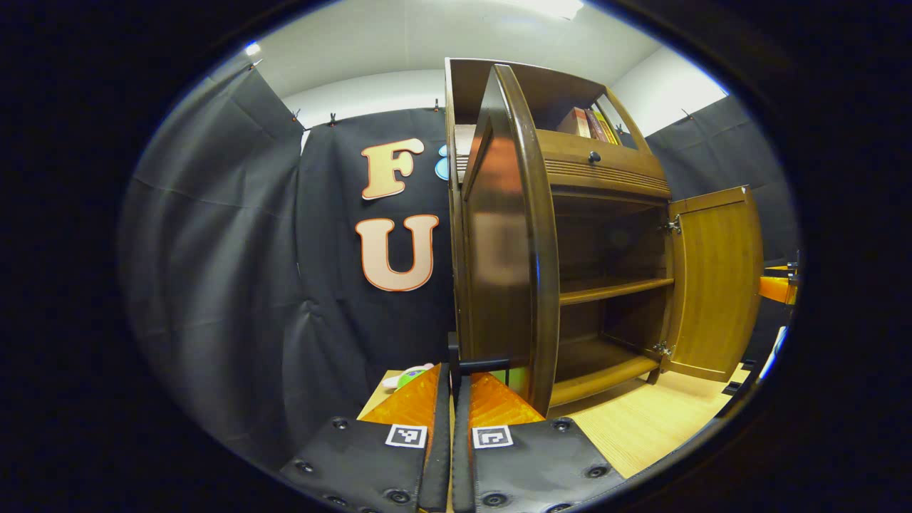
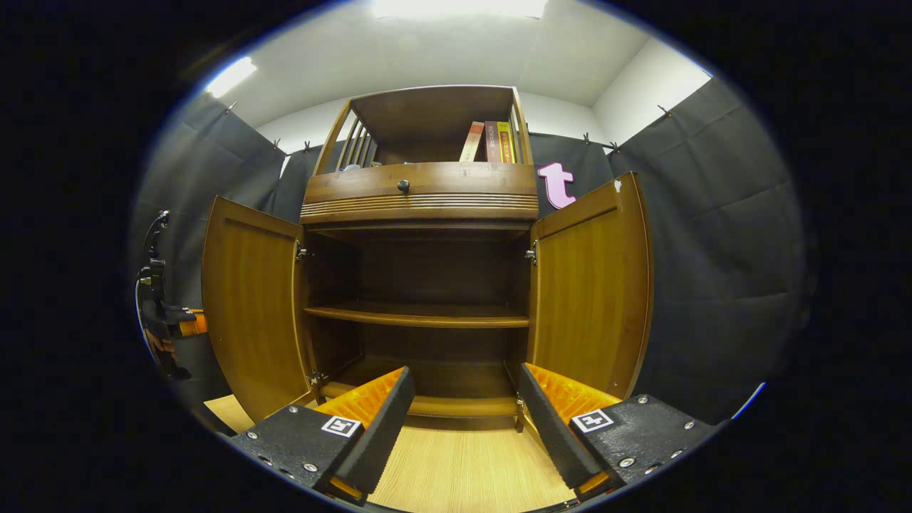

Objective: Open the right door of the double-door shoe cabinet with the right hand, and open the left door with the left hand.

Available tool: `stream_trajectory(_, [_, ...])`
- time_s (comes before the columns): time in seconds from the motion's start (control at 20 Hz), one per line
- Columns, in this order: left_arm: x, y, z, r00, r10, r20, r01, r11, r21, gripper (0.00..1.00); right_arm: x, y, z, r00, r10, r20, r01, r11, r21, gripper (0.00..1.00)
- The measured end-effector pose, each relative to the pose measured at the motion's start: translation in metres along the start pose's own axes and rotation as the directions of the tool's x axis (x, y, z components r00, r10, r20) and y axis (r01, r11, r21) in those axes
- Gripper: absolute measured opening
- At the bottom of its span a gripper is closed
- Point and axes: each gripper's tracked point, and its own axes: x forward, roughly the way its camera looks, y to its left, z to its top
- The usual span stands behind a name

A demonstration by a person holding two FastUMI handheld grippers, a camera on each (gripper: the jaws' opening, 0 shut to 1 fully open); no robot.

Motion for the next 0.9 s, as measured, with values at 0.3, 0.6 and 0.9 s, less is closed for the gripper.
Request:
stream_trajectory(0.3, [0.003, 0.029, -0.003, 0.994, -0.109, 0.012, 0.109, 0.994, -0.007, 0.10, -0.001, 0.011, 0.001, 1.000, 0.007, -0.009, -0.007, 1.000, 0.005, 0.92])
stream_trajectory(0.6, [-0.017, 0.029, -0.008, 0.992, -0.123, 0.017, 0.121, 0.990, 0.071, 0.13, 0.001, 0.010, 0.000, 1.000, 0.009, -0.015, -0.008, 1.000, 0.017, 0.92])
stream_trajectory(0.9, [-0.087, 0.020, 0.001, 1.000, -0.011, 0.009, 0.011, 0.999, 0.048, 0.13, 0.011, -0.001, -0.002, 1.000, 0.026, -0.011, -0.025, 0.999, 0.024, 0.92])
